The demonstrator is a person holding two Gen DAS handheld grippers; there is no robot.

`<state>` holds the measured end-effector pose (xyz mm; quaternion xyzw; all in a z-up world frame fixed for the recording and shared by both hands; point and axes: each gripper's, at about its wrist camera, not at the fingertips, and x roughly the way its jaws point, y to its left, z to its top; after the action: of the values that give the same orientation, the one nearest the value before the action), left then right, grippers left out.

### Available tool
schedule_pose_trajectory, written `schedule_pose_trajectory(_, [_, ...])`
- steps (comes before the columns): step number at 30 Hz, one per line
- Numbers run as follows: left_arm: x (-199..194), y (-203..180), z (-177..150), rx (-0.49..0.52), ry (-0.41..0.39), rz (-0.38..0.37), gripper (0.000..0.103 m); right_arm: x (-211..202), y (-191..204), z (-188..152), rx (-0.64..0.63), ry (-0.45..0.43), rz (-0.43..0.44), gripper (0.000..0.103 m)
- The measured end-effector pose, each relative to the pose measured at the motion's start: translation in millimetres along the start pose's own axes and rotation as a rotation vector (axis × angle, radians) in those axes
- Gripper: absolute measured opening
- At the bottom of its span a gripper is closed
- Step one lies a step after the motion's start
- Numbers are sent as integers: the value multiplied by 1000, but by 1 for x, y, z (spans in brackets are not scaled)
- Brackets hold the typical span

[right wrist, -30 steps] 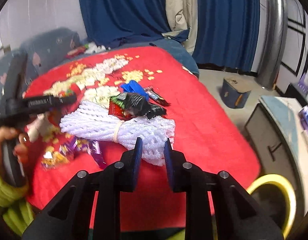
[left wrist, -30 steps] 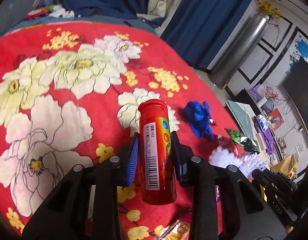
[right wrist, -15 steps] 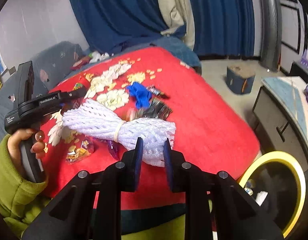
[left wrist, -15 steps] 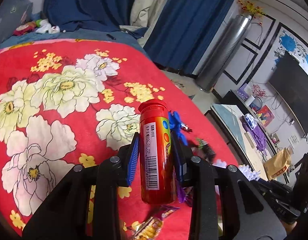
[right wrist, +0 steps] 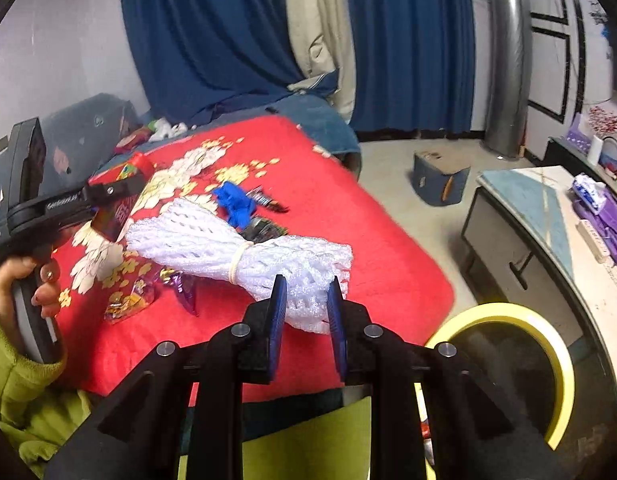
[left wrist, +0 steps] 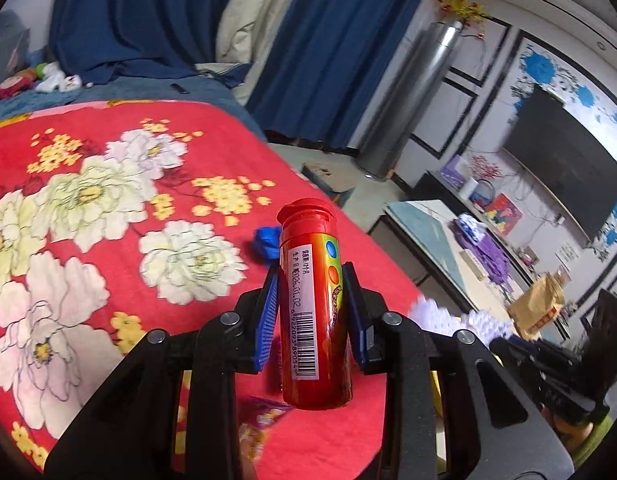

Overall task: Collect trash
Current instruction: 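Carry the red tube and foam net over the yellow-rimmed bin with both tools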

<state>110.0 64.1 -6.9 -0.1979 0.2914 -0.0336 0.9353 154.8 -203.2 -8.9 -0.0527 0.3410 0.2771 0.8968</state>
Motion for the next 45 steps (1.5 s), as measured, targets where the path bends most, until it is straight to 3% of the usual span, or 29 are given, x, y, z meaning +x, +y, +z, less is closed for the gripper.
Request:
schedule_pose_trajectory(19, [7,-76,-31,181,33,-167,24,-58,-63,-20,108,-137,-169,20])
schedule_pose_trajectory(45, [48,-175,-77,393,153,-318,24,-87,-132,-77,259,-157,-332,20])
